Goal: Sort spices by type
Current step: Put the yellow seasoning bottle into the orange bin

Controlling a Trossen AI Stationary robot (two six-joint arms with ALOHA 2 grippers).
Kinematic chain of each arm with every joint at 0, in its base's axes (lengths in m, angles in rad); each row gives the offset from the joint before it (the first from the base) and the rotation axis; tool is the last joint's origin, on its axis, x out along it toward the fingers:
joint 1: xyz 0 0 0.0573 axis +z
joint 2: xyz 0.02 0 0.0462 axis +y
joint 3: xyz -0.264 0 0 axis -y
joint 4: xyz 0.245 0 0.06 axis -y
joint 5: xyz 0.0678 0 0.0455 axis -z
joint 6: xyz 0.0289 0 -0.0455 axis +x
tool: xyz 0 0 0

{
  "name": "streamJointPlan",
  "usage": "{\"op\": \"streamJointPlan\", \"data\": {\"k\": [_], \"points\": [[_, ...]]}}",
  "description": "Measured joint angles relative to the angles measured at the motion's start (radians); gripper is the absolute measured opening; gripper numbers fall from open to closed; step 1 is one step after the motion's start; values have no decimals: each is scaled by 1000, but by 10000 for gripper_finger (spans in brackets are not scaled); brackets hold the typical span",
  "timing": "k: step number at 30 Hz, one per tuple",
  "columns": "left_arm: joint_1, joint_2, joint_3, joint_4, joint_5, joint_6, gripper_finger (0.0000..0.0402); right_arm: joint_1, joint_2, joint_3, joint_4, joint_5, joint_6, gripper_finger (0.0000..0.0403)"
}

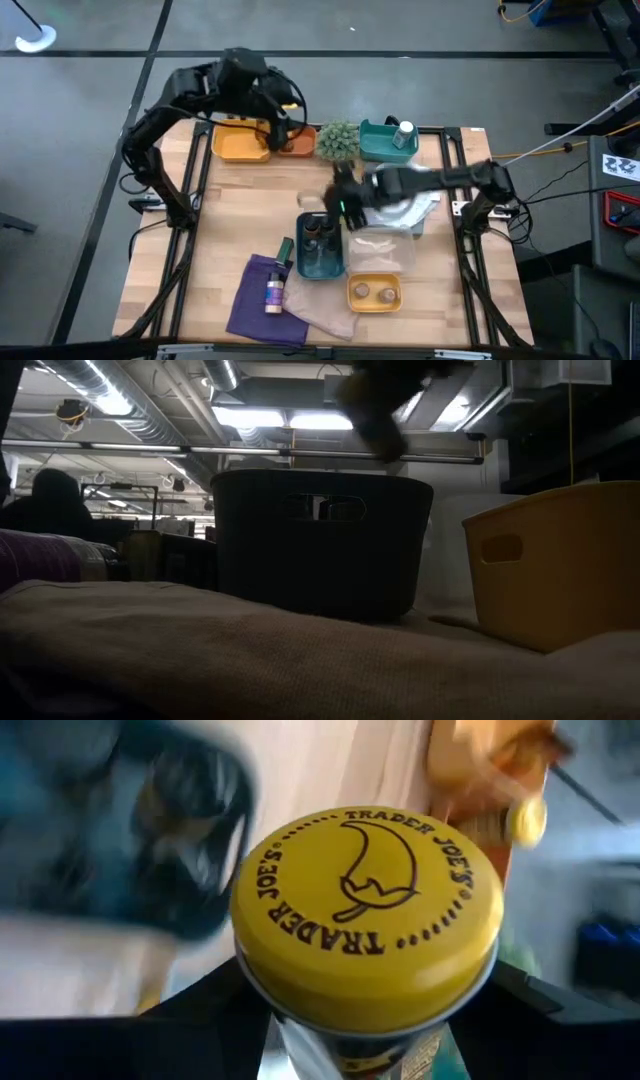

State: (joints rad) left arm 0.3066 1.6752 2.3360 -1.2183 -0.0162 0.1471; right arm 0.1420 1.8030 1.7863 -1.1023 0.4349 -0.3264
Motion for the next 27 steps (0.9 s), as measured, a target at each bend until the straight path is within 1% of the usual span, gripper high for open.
{"op": "streamJointPlan", "data": {"k": [3,6,10,12,15,19,23,25,27], "points": [[44,-13,0,-46,-1,19,237,-123,0,0,182,-158,-95,249],[88,-30,0,-83,-1,43,237,-239,3,0,340,-298,-145,248],[137,-42,0,-111,0,51,237,-373,33,1,494,-465,-151,245],[155,-41,-3,-135,-1,80,237,-424,61,1,557,-525,-151,248],[168,-41,-42,-145,0,154,237,-483,106,1,656,-589,-150,252],[179,-39,-112,-160,1,171,237,-537,173,0,755,-638,-120,249],[182,-39,-193,-159,0,145,237,-572,221,0,814,-638,-90,246],[181,-39,-236,-158,-9,173,237,-587,241,0,842,-639,-72,249],[180,-39,-288,-144,-62,182,237,-599,263,0,870,-639,-43,252]]}}
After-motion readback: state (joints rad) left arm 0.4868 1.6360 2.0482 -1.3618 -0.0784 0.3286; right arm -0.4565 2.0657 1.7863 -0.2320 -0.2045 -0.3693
